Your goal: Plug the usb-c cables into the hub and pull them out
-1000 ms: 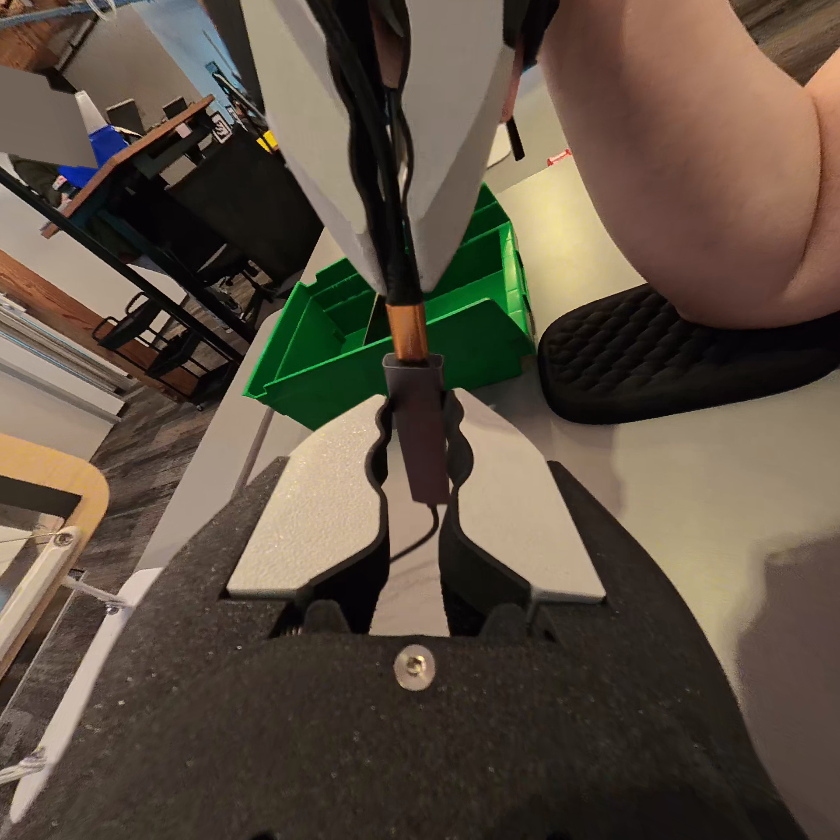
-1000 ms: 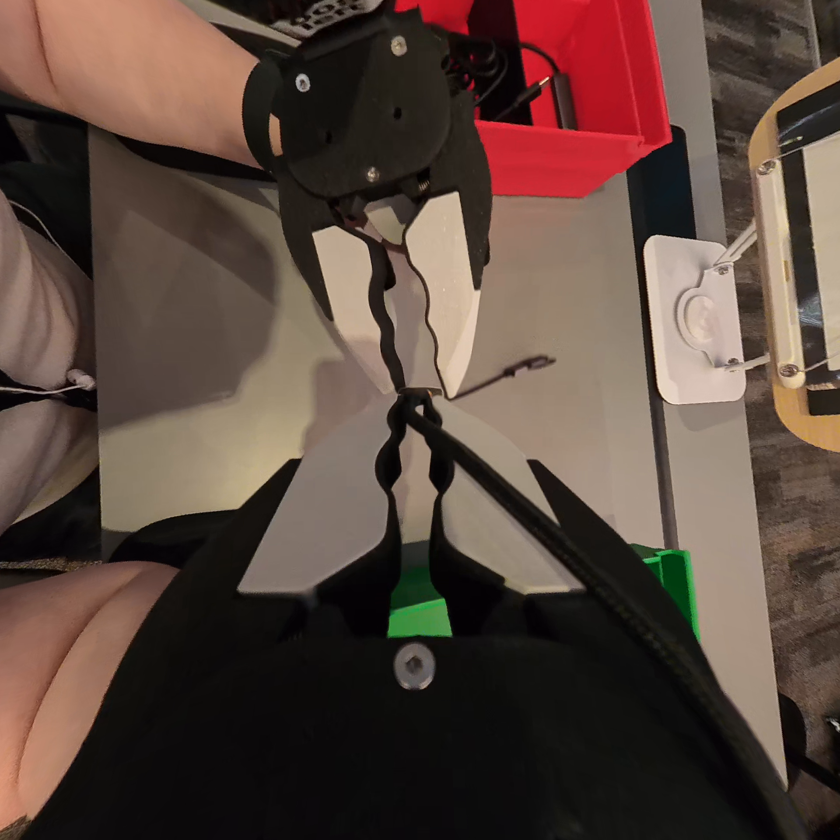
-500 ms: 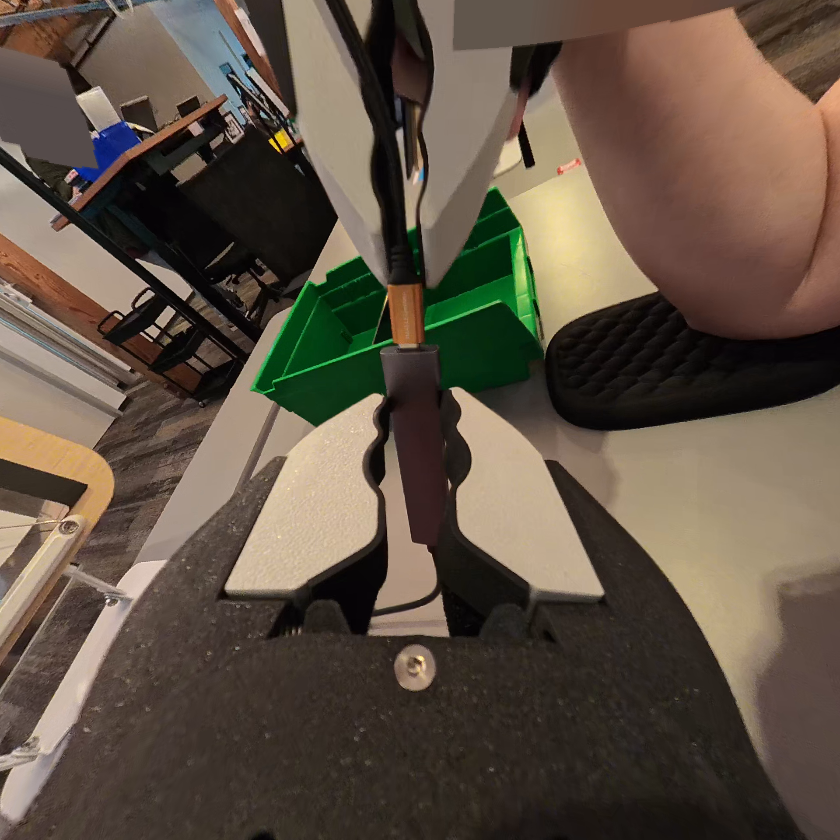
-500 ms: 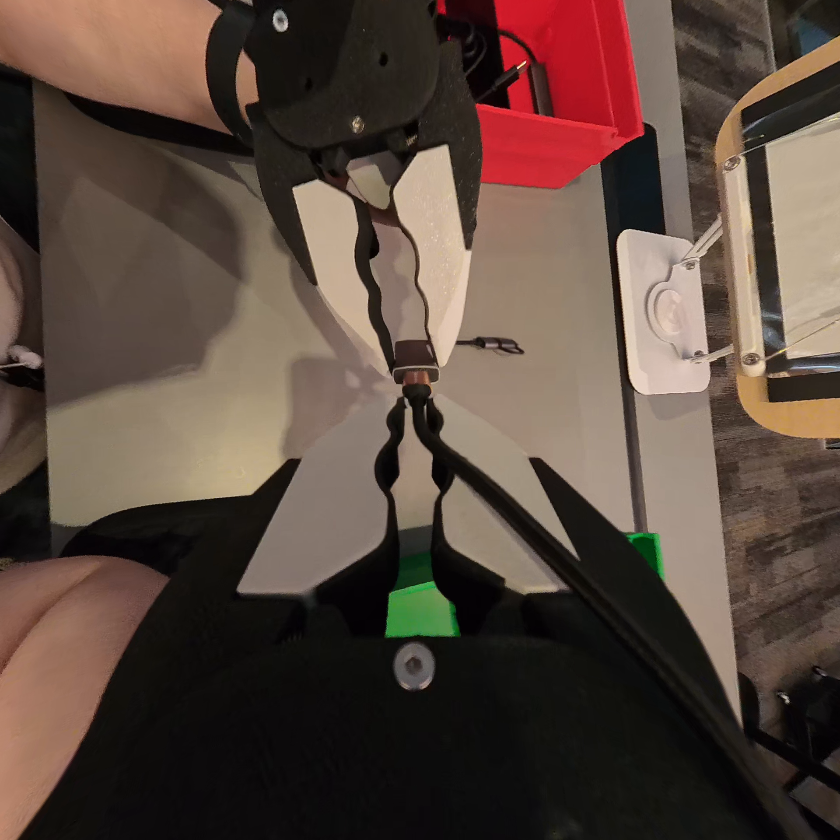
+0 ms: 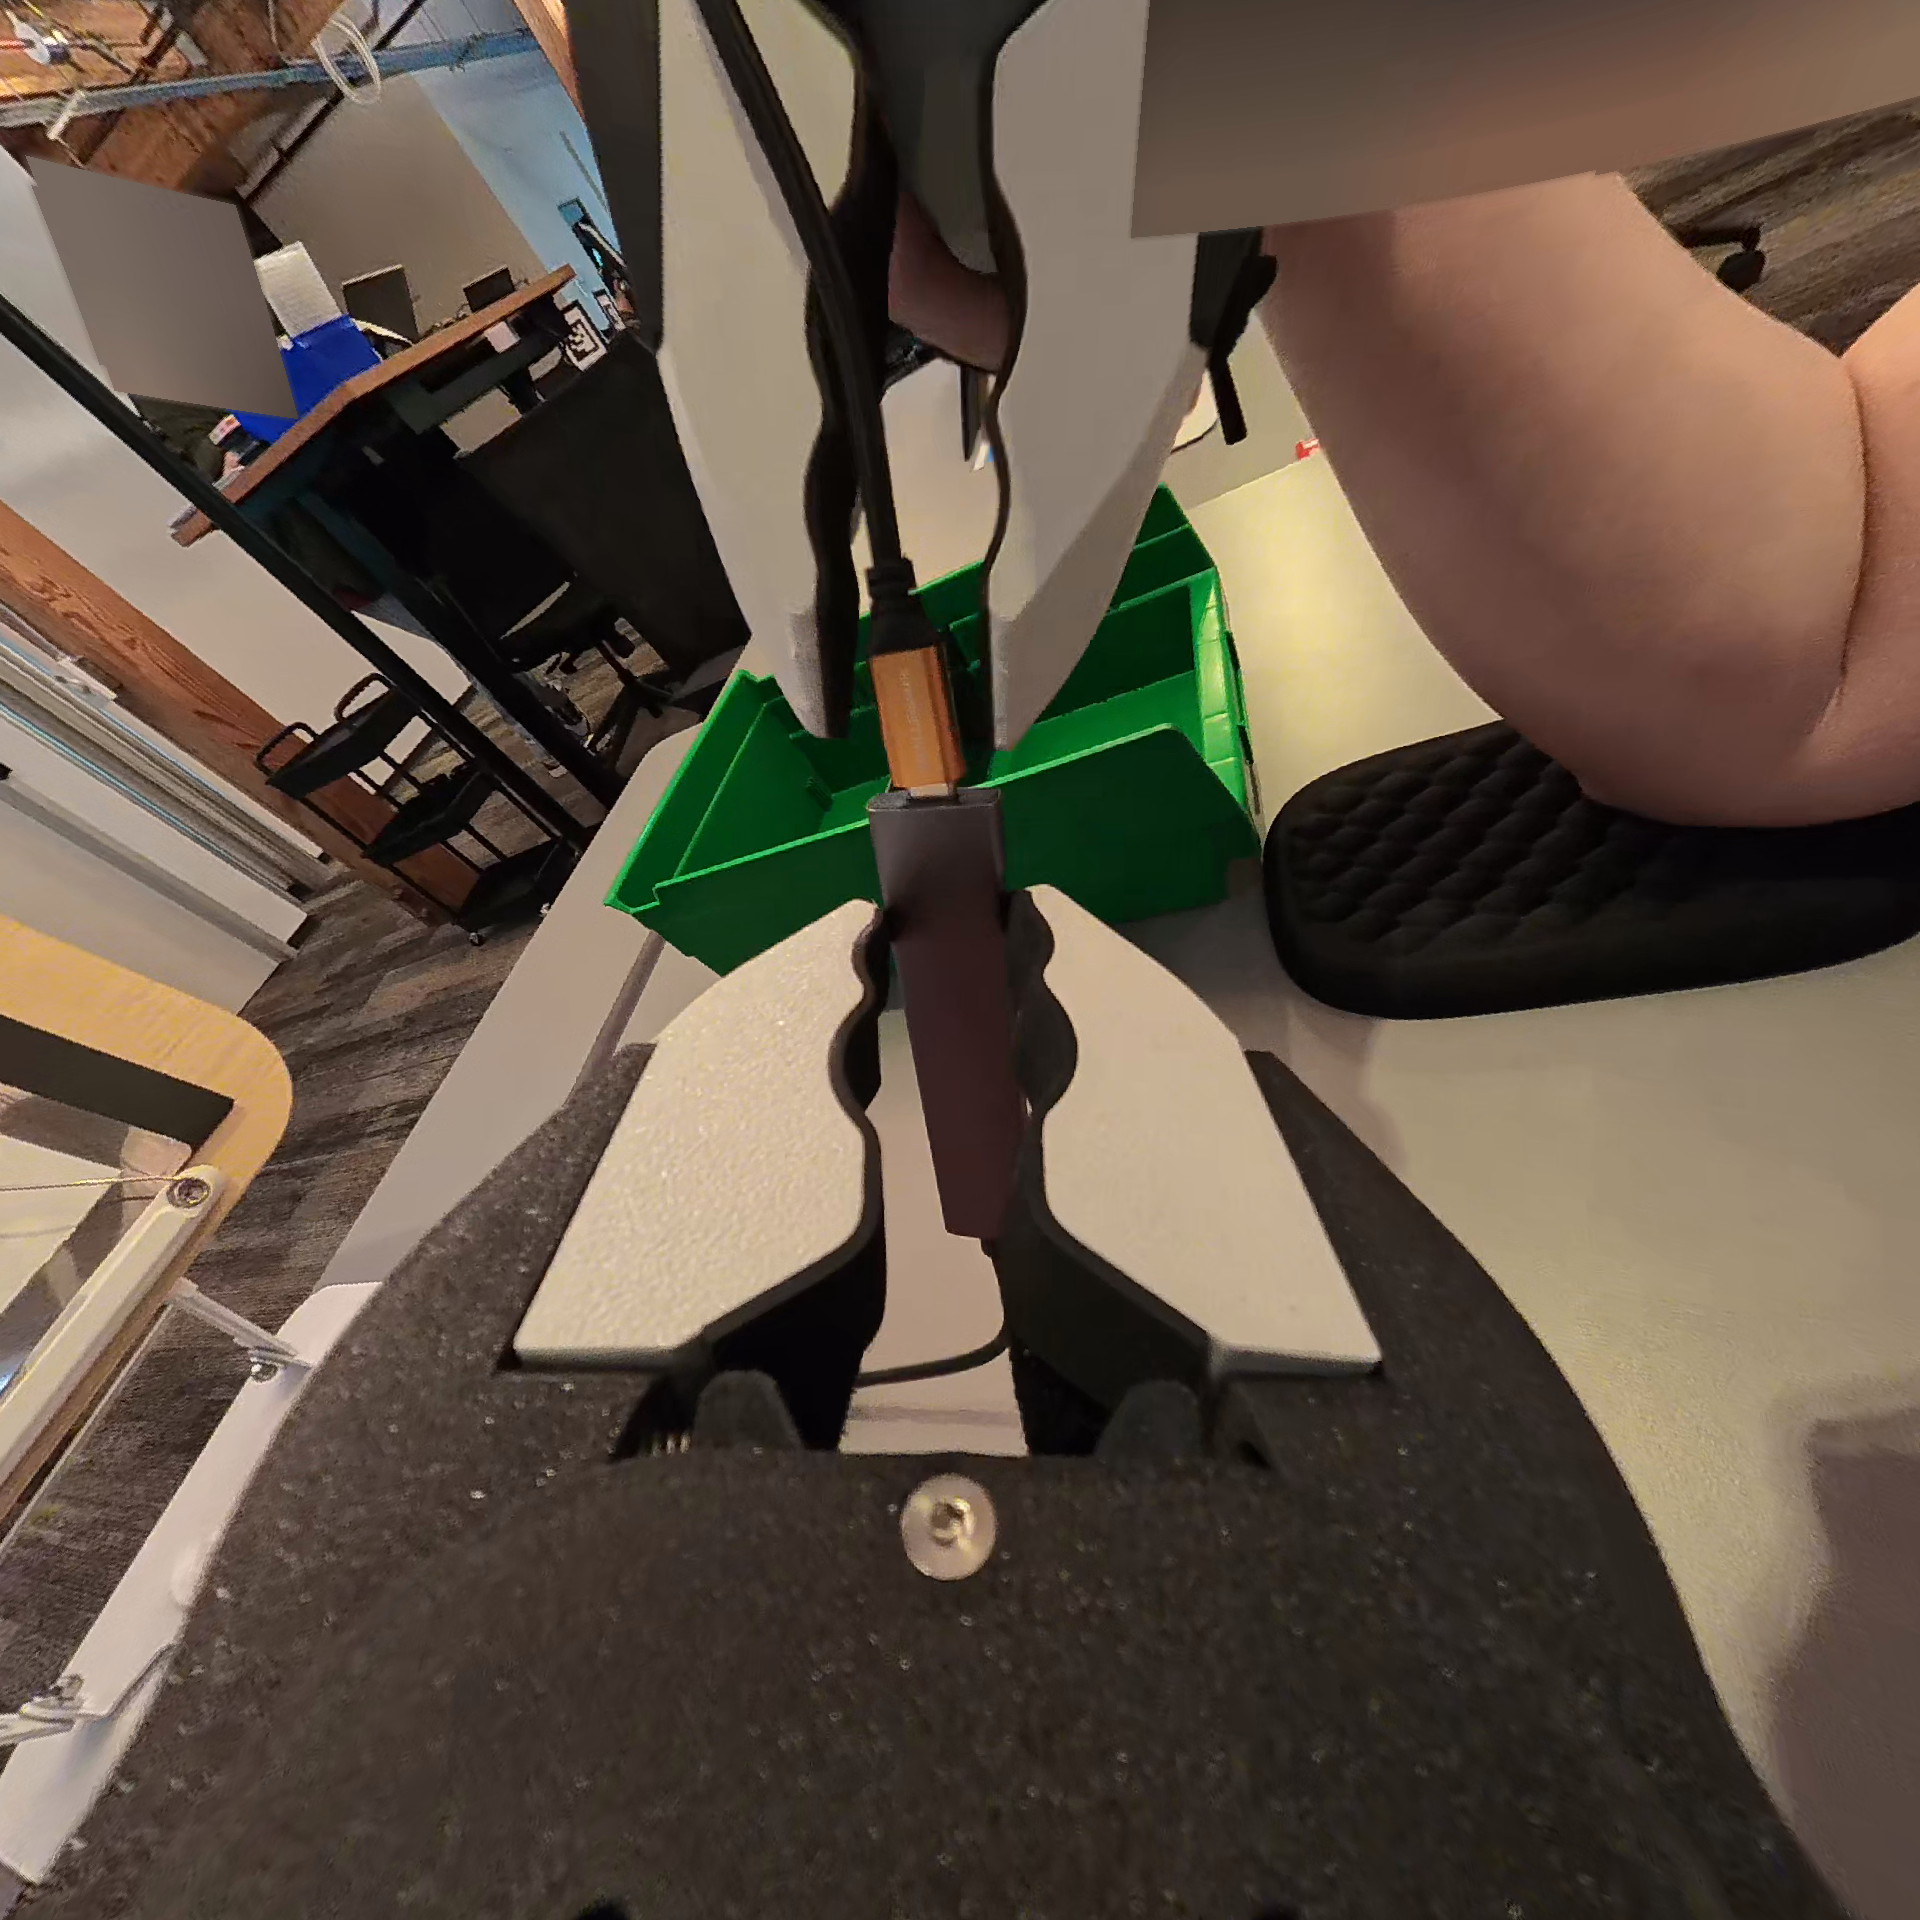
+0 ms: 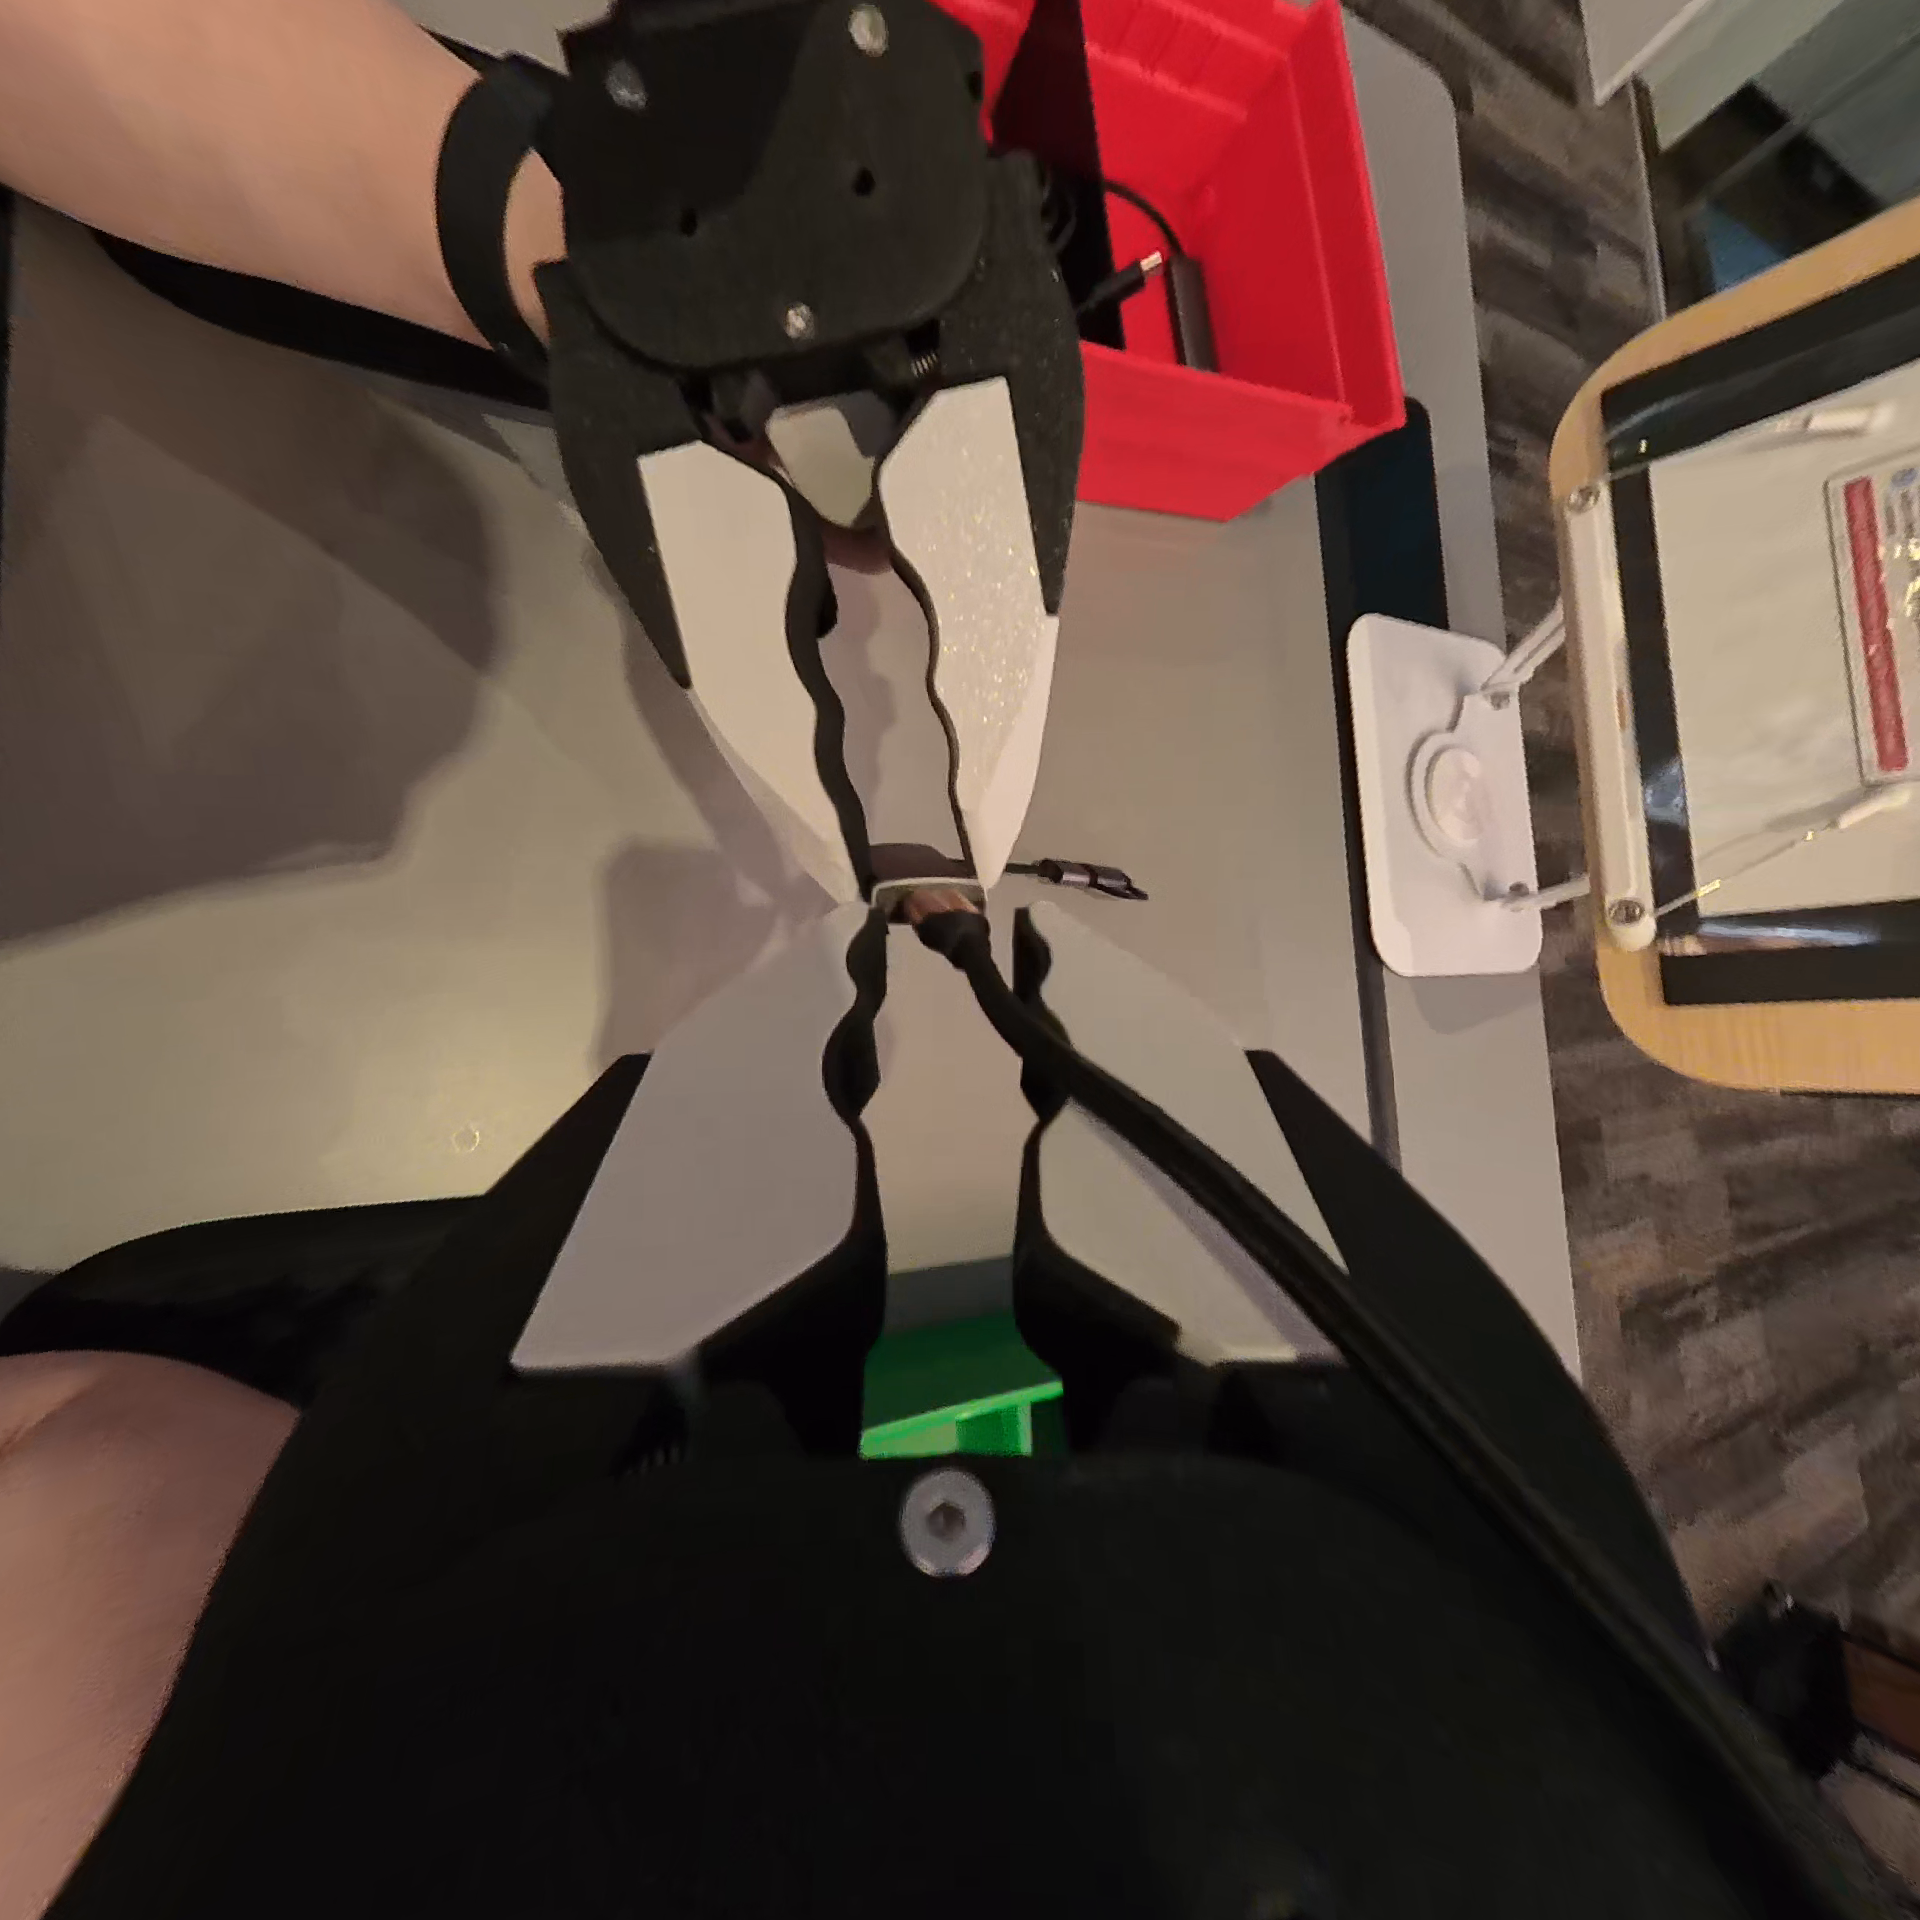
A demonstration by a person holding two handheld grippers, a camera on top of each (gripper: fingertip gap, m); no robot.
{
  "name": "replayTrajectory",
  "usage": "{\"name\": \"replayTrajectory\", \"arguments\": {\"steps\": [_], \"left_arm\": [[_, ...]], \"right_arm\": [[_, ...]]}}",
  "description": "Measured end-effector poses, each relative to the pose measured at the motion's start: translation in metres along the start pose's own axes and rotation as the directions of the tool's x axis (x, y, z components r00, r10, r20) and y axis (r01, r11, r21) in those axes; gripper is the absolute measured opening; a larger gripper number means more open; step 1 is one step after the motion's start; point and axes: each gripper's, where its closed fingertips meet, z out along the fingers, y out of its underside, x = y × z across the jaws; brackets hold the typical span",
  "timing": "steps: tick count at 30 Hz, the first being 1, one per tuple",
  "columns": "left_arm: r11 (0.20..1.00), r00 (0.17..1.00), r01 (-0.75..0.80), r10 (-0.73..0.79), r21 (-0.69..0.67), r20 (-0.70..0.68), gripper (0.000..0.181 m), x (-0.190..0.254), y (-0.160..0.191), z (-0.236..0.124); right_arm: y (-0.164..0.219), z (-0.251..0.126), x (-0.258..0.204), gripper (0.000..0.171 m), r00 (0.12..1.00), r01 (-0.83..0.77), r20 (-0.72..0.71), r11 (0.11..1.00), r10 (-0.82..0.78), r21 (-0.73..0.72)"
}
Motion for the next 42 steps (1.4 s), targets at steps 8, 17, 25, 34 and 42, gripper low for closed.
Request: {"name": "replayTrajectory", "arguments": {"steps": [8, 17, 25, 34, 42], "left_arm": [[1.000, 1.000, -0.005, 0.005, -0.003, -0.006, 0.021, 0.002, 0.000, 0.001], [1.000, 1.000, -0.012, 0.012, -0.004, 0.010, 0.021, 0.000, 0.000, 0.001], [0.999, 1.000, 0.010, -0.011, -0.041, -0.020, 0.021, 0.004, 0.000, 0.002], [0.998, 0.997, 0.033, -0.037, -0.060, -0.069, 0.020, 0.008, 0.000, 0.001], [0.995, 0.995, 0.039, -0.047, -0.094, -0.086, 0.020, 0.010, 0.002, 0.002]], "right_arm": [[0.005, 0.003, -0.001, 0.018, 1.000, 0.020, 0.017, 1.000, -0.019, -0.017], [-0.003, 0.000, -0.003, 0.013, 0.999, 0.006, 0.042, 1.000, -0.007, 0.019], [0.001, 0.000, -0.006, 0.014, 0.997, -0.019, 0.070, 1.000, 0.019, 0.001], [0.003, 0.000, -0.010, 0.014, 0.993, -0.039, 0.110, 0.999, 0.037, 0.013], [0.005, 0.002, -0.012, 0.014, 0.992, -0.044, 0.115, 0.999, 0.046, -0.013]]}}
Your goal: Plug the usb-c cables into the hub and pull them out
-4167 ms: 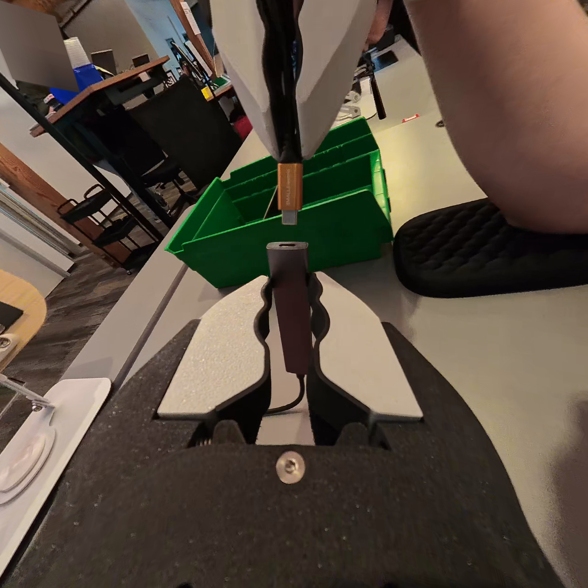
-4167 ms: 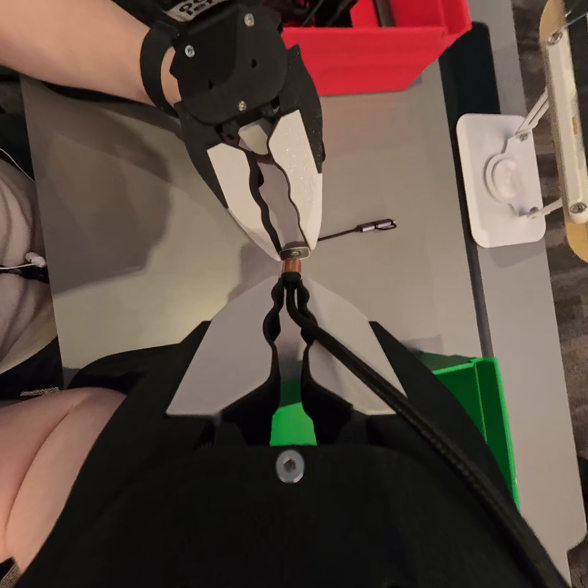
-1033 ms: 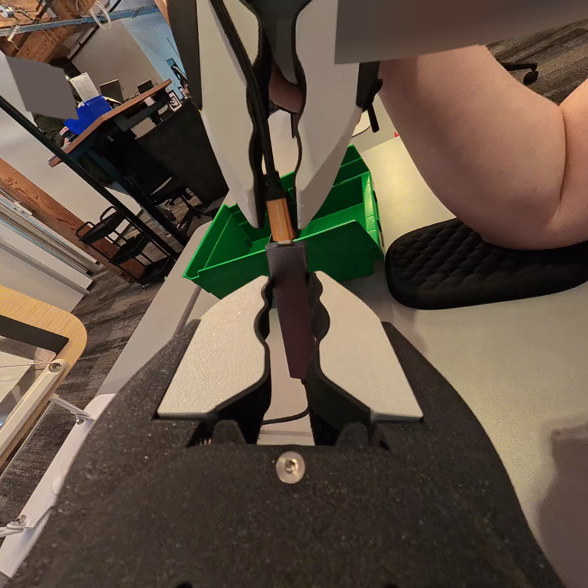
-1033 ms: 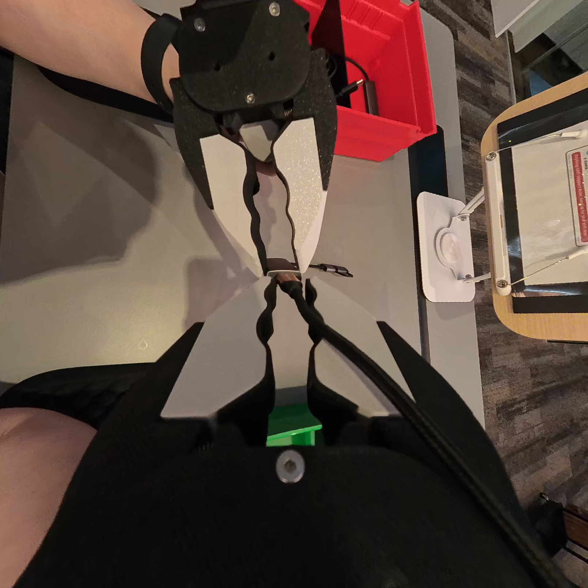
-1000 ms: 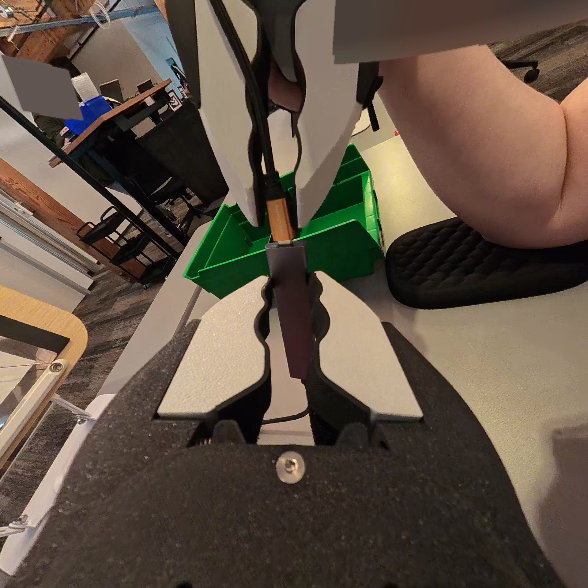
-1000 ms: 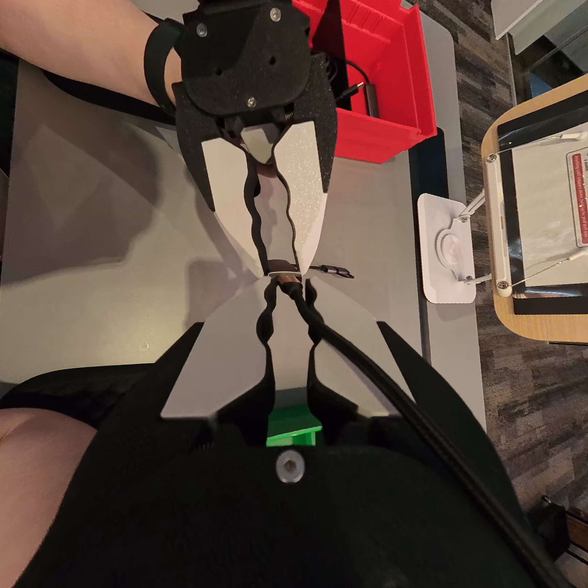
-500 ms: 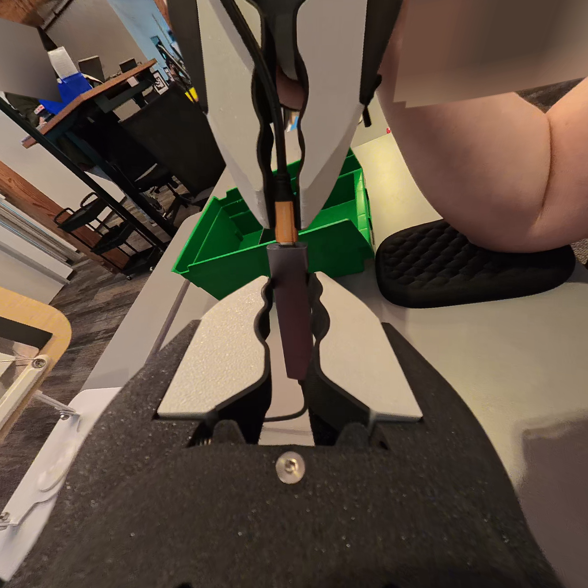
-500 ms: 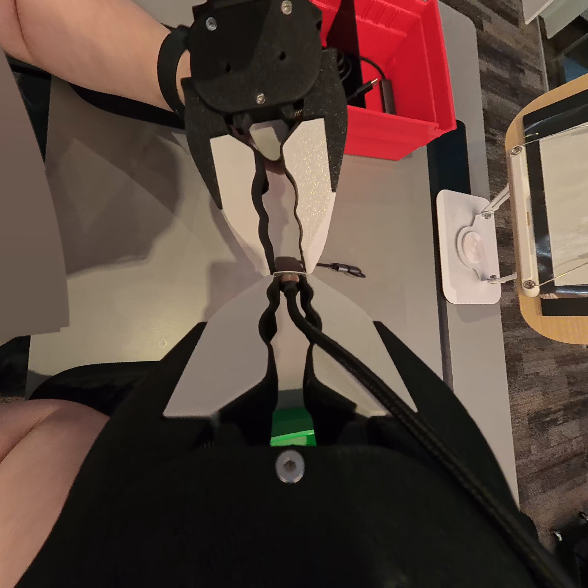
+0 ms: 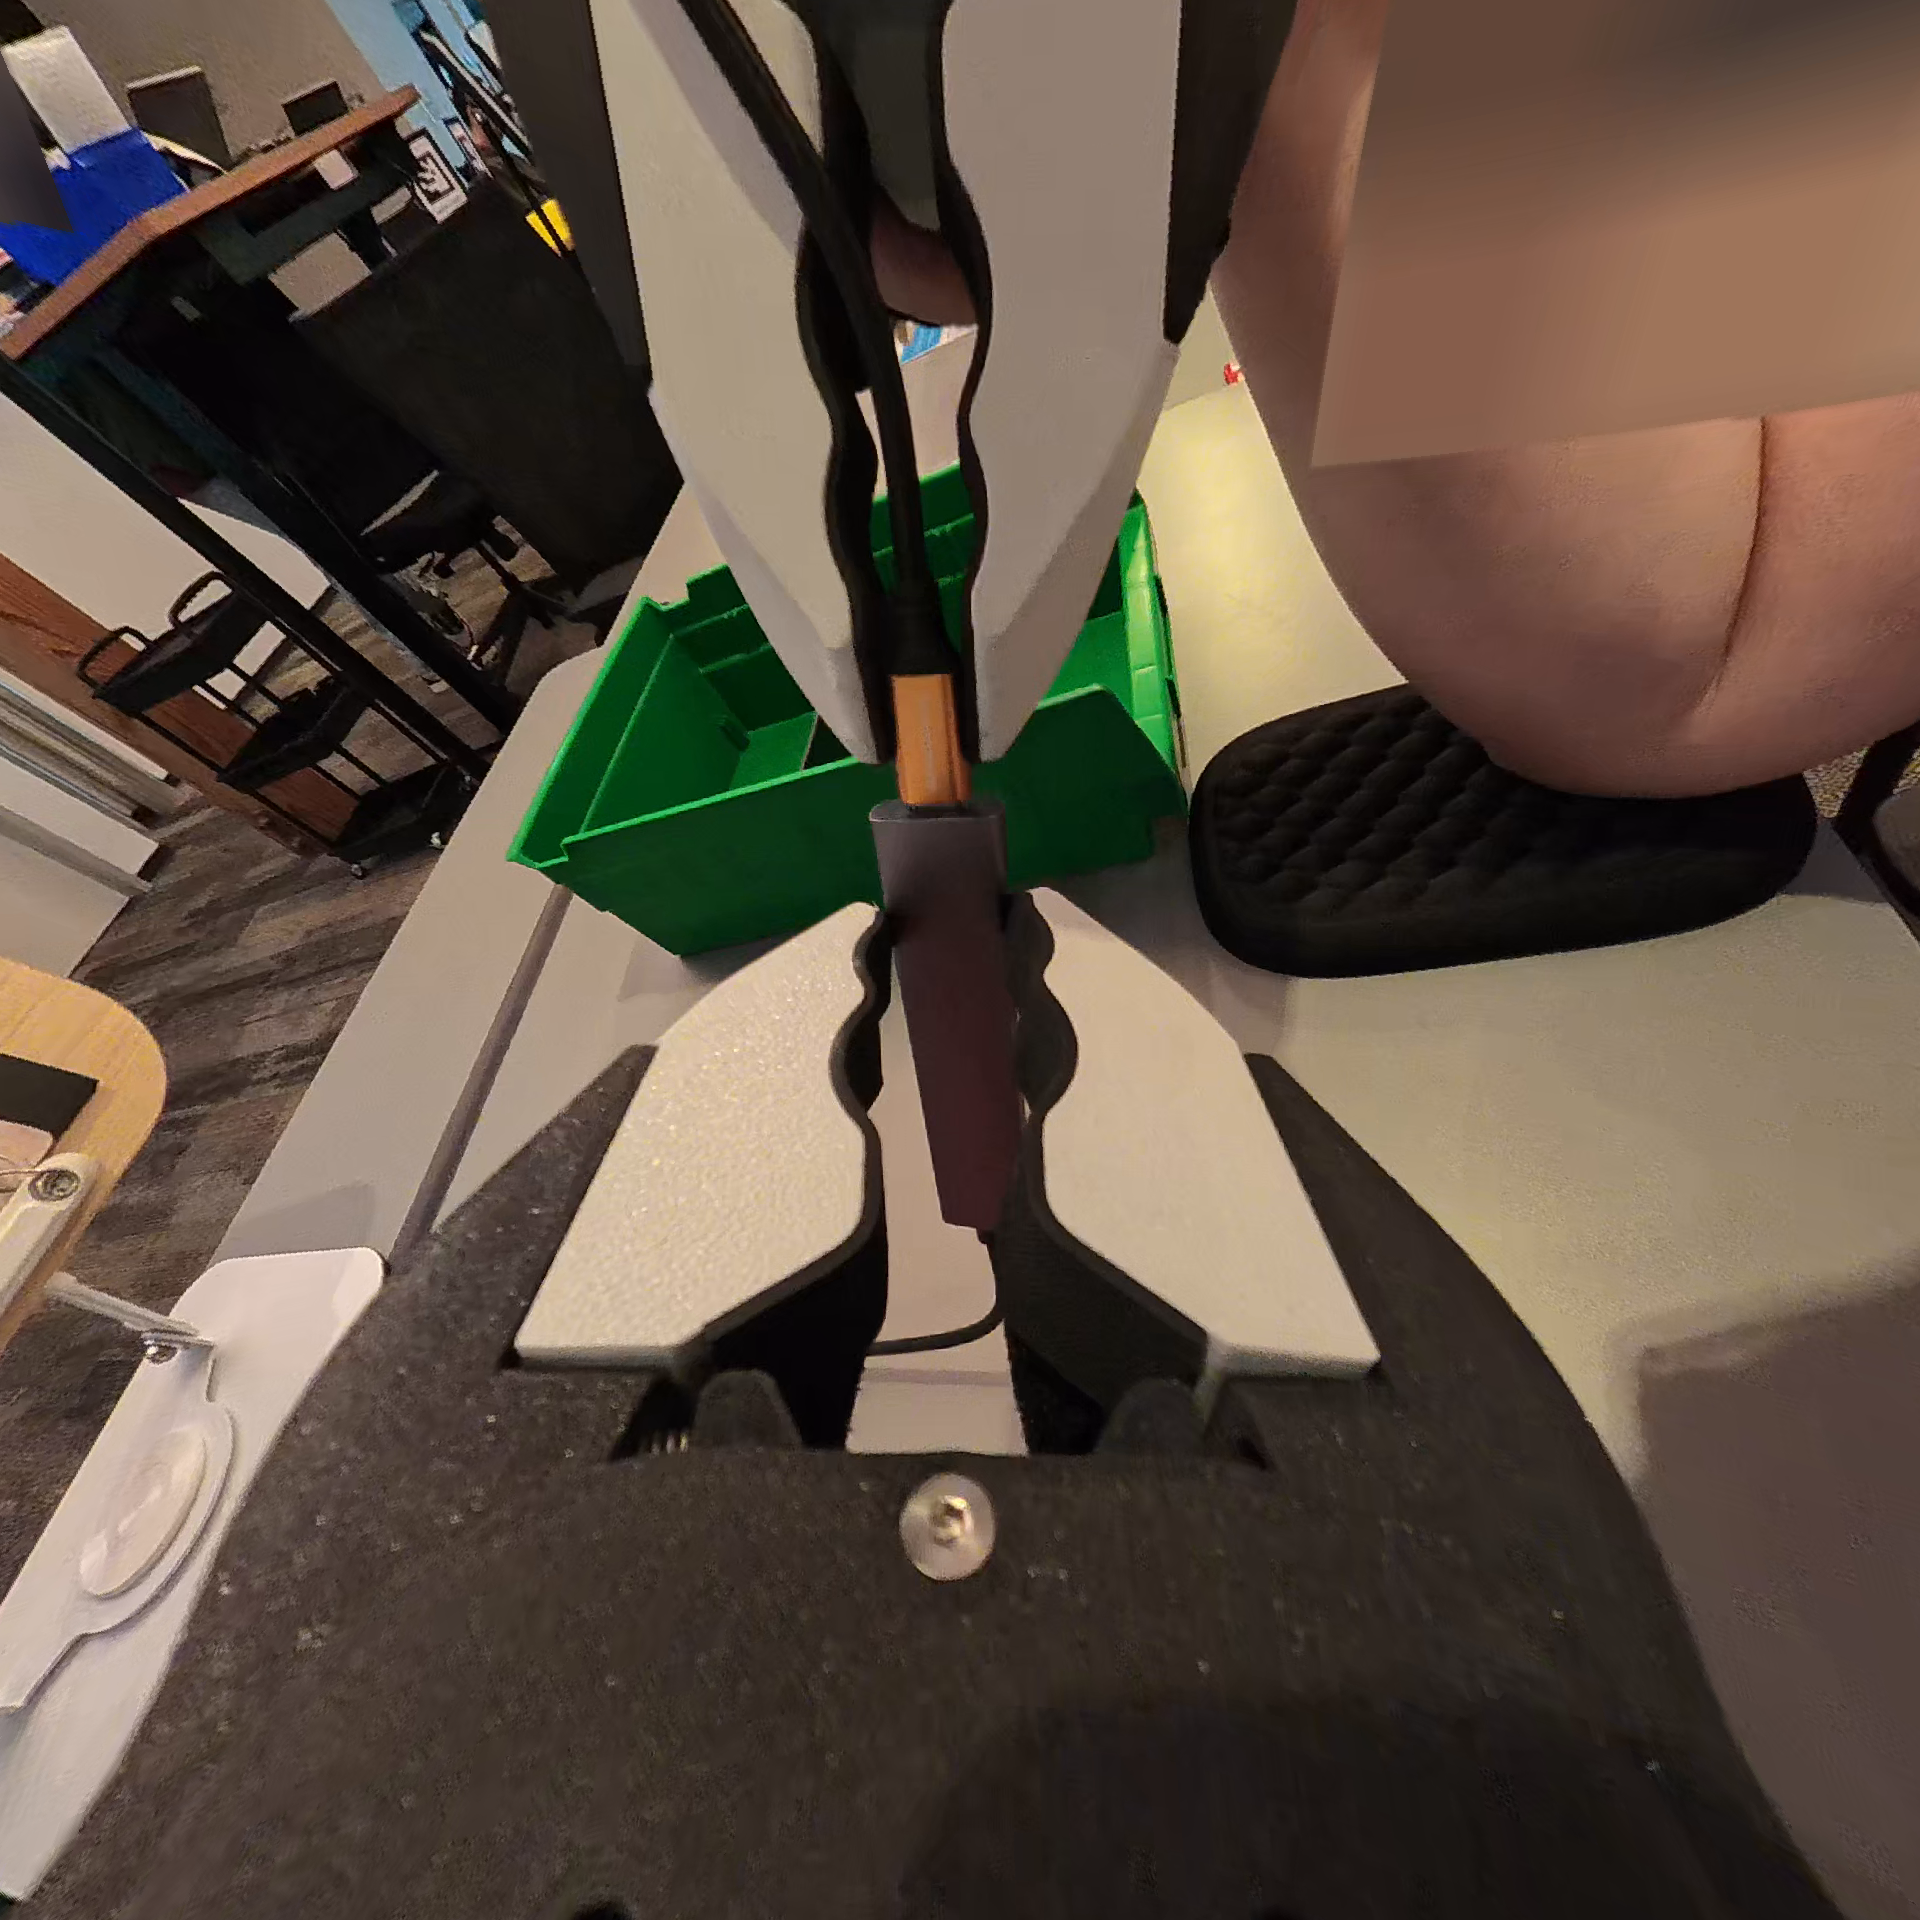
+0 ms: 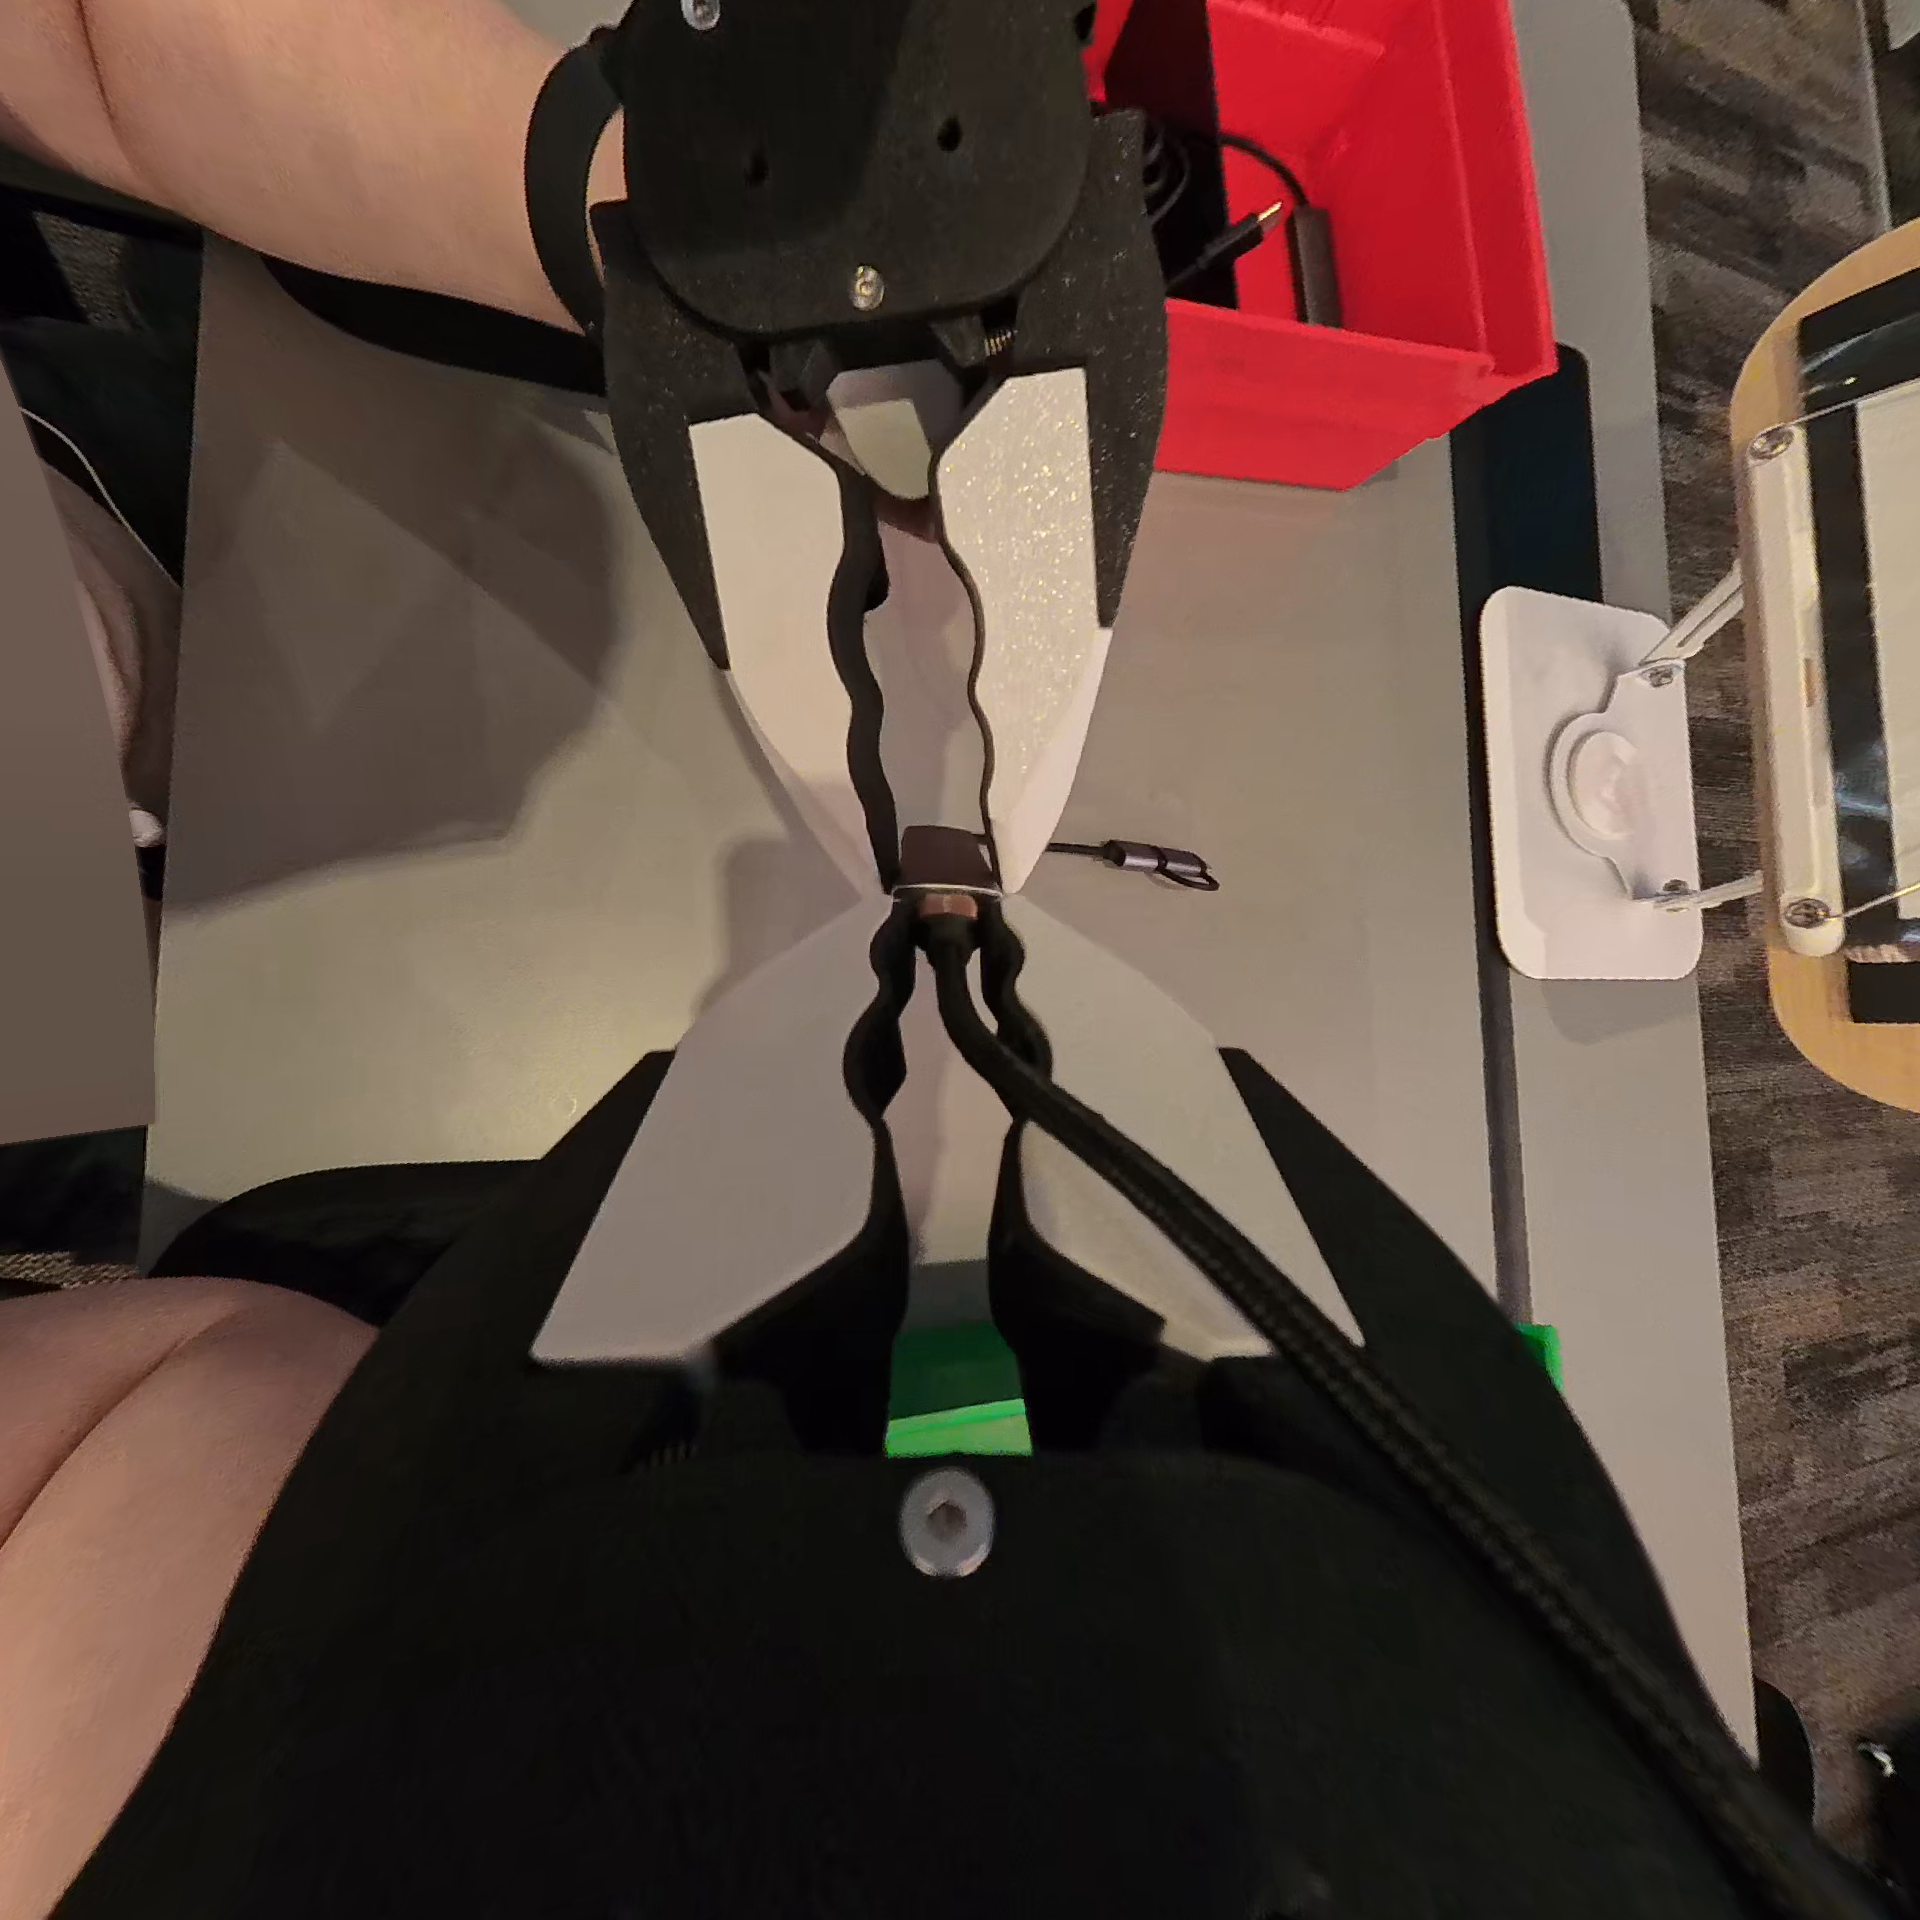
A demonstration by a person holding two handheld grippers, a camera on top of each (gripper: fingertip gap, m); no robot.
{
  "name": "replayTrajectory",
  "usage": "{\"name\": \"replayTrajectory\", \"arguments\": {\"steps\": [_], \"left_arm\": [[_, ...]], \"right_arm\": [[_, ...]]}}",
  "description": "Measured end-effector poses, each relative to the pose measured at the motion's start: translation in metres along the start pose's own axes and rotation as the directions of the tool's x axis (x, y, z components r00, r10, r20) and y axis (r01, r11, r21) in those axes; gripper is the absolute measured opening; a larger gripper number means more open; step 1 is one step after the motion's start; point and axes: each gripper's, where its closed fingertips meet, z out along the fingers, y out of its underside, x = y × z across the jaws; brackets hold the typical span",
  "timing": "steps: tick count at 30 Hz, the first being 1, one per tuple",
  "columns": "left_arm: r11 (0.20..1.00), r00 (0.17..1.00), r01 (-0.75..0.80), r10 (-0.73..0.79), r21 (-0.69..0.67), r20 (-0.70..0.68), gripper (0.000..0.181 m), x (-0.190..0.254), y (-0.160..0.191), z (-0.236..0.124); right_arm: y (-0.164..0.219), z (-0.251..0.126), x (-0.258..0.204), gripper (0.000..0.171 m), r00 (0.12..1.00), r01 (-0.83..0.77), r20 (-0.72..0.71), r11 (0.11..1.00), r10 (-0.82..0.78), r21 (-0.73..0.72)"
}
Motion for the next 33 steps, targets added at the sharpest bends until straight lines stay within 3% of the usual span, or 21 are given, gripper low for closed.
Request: {"name": "replayTrajectory", "arguments": {"steps": [12, 17, 19, 25, 27, 29, 33], "left_arm": [[0.999, 1.000, 0.019, -0.019, -0.028, -0.017, 0.020, 0.000, 0.004, 0.001], [0.999, 0.997, 0.050, -0.049, 0.017, -0.062, 0.021, 0.004, 0.005, 0.004], [0.999, 0.999, 0.031, -0.030, 0.032, -0.015, 0.022, 0.000, 0.008, 0.002], [0.991, 0.992, 0.116, -0.119, 0.073, 0.032, 0.052, -0.010, 0.006, 0.002], [0.992, 0.987, 0.102, -0.111, 0.080, 0.119, 0.047, -0.021, 0.005, 0.001], [0.994, 0.979, 0.055, -0.073, 0.098, 0.189, 0.024, -0.028, 0.004, -0.003], [0.997, 0.979, 0.026, -0.041, 0.076, 0.200, 0.024, -0.030, 0.000, -0.009]], "right_arm": [[0.001, 0.005, -0.001, 0.014, 1.000, 0.003, 0.014, 1.000, -0.003, -0.013], [0.001, 0.006, -0.005, 0.013, 0.989, 0.148, 0.015, 0.989, -0.148, -0.019], [-0.002, 0.002, -0.002, 0.014, 0.984, 0.176, -0.004, 0.984, -0.176, 0.031], [-0.019, -0.032, 0.010, 0.013, 0.975, 0.219, -0.095, 0.929, -0.199, 0.299], [-0.022, -0.042, 0.013, 0.014, 0.971, 0.234, -0.130, 0.907, -0.201, 0.350], [-0.024, -0.047, 0.012, 0.013, 0.972, 0.235, -0.125, 0.891, -0.202, 0.388], [-0.022, -0.049, 0.015, 0.014, 0.981, 0.193, -0.099, 0.882, -0.166, 0.430]]}}
